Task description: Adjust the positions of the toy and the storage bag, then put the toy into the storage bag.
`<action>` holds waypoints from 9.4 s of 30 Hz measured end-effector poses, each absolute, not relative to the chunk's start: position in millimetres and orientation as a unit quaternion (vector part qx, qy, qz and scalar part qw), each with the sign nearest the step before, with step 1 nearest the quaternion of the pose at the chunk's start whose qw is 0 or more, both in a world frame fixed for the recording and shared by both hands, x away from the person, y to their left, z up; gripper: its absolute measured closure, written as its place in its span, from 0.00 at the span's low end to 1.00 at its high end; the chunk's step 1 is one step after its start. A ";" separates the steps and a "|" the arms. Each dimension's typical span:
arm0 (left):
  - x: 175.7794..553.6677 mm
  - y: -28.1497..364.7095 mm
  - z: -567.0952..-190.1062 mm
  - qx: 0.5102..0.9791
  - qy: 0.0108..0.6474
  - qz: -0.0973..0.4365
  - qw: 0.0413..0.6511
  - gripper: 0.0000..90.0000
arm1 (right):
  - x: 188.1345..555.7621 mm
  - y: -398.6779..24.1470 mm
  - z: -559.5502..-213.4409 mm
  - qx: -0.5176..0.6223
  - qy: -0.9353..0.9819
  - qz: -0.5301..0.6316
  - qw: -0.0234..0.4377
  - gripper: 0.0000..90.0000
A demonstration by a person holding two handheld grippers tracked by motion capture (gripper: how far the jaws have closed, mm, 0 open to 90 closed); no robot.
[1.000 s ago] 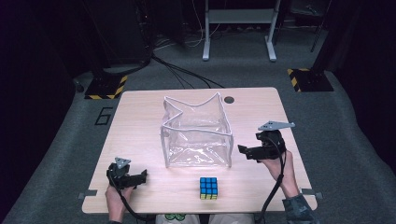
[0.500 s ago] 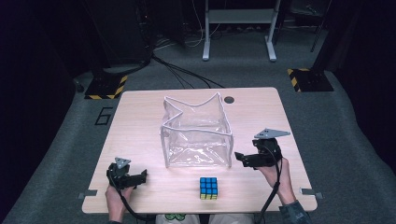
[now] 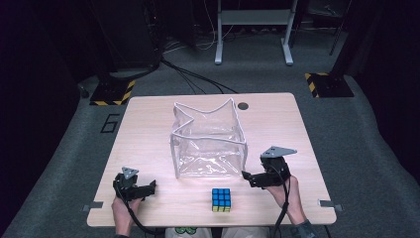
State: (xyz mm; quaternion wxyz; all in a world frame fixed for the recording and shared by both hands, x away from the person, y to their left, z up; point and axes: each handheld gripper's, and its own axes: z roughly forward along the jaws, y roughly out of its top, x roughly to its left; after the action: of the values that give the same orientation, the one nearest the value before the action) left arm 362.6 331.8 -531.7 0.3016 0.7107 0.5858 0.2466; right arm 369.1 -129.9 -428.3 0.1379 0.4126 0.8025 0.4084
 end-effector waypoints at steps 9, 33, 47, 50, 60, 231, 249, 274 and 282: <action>362.6 331.8 -531.7 0.711 0.586 0.247 0.301 0.01 | 363.1 -121.2 -435.5 0.404 0.808 0.408 0.131 0.12; 362.6 331.9 -531.6 0.711 0.586 0.247 0.301 0.01 | 344.2 -96.8 -454.8 0.361 0.837 0.394 0.117 0.11; 362.5 332.2 -531.4 0.713 0.584 0.246 0.299 0.01 | 339.1 -85.1 -461.6 0.333 0.852 0.392 0.100 0.02; 362.5 332.2 -531.4 0.713 0.584 0.246 0.299 0.01 | 338.1 -80.6 -463.4 0.322 0.858 0.388 0.095 0.00; 362.5 332.2 -531.4 0.713 0.584 0.246 0.299 0.01 | 335.9 -61.0 -473.1 0.288 0.879 0.372 0.076 0.00; 363.8 332.0 -531.6 0.708 0.590 0.248 0.298 0.01 | 373.2 -69.6 -374.7 0.294 0.866 0.384 0.127 0.37; 363.8 332.0 -531.5 0.709 0.590 0.248 0.298 0.01 | 376.5 -69.9 -355.2 0.286 0.865 0.387 0.139 0.37; 363.8 332.0 -531.5 0.708 0.590 0.248 0.298 0.01 | 381.6 -69.0 -331.6 0.277 0.865 0.392 0.145 0.37; 363.8 332.0 -531.6 0.708 0.590 0.248 0.298 0.01 | 383.2 -67.3 -325.4 0.272 0.865 0.394 0.148 0.37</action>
State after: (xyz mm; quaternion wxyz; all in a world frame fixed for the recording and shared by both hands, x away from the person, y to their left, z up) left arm 363.8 332.0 -531.6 0.2984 0.7080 0.5901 0.2478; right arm 383.2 -67.3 -325.4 0.1480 0.2716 0.8654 0.3941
